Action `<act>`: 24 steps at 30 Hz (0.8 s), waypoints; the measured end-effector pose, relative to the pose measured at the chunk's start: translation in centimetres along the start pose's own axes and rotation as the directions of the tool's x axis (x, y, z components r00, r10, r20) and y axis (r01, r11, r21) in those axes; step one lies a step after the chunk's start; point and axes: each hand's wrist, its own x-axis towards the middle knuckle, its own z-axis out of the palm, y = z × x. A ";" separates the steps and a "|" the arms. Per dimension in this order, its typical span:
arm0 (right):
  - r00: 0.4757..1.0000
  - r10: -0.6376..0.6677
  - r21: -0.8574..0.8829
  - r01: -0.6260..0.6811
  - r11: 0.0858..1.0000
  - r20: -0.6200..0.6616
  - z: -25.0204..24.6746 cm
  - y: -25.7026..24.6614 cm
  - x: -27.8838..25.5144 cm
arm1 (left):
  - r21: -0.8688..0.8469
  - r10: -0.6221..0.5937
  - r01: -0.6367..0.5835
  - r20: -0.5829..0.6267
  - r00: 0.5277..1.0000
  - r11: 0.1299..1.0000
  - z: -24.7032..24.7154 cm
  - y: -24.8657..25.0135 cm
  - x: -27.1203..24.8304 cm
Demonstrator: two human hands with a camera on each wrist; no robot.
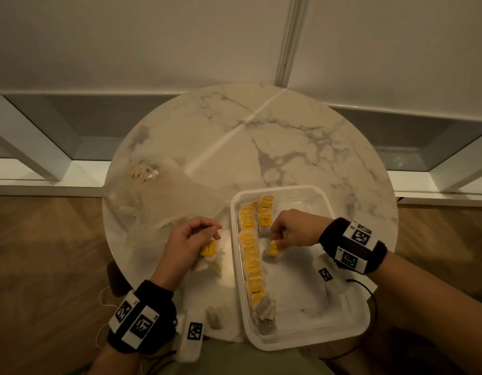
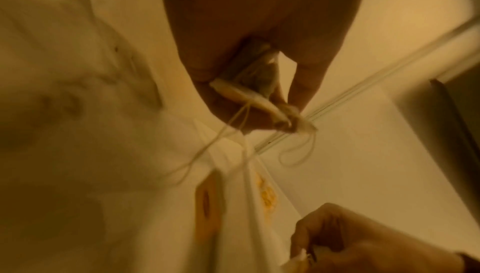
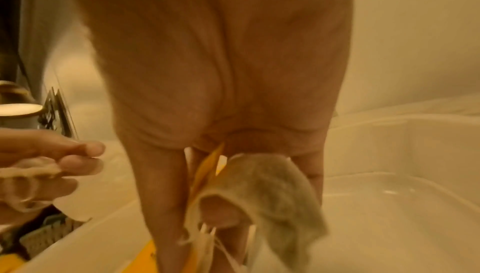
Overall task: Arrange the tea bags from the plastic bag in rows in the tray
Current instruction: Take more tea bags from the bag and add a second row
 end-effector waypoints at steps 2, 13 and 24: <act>0.999 0.027 -0.019 -0.027 0.999 -0.043 0.0 -0.1 1.0 | 0.170 -0.019 0.003 0.088 0.996 0.985 -0.5 -0.5 -0.4; 0.964 0.020 -0.054 -0.036 0.998 -0.264 0.4 -0.2 3.4 | 0.743 -0.125 -0.241 0.400 0.908 0.624 -2.1 -4.3 -3.4; 0.952 0.162 0.239 -0.099 0.966 -0.260 0.7 1.0 3.6 | 0.853 -0.219 -0.289 0.411 0.885 0.434 -1.0 -5.5 -4.4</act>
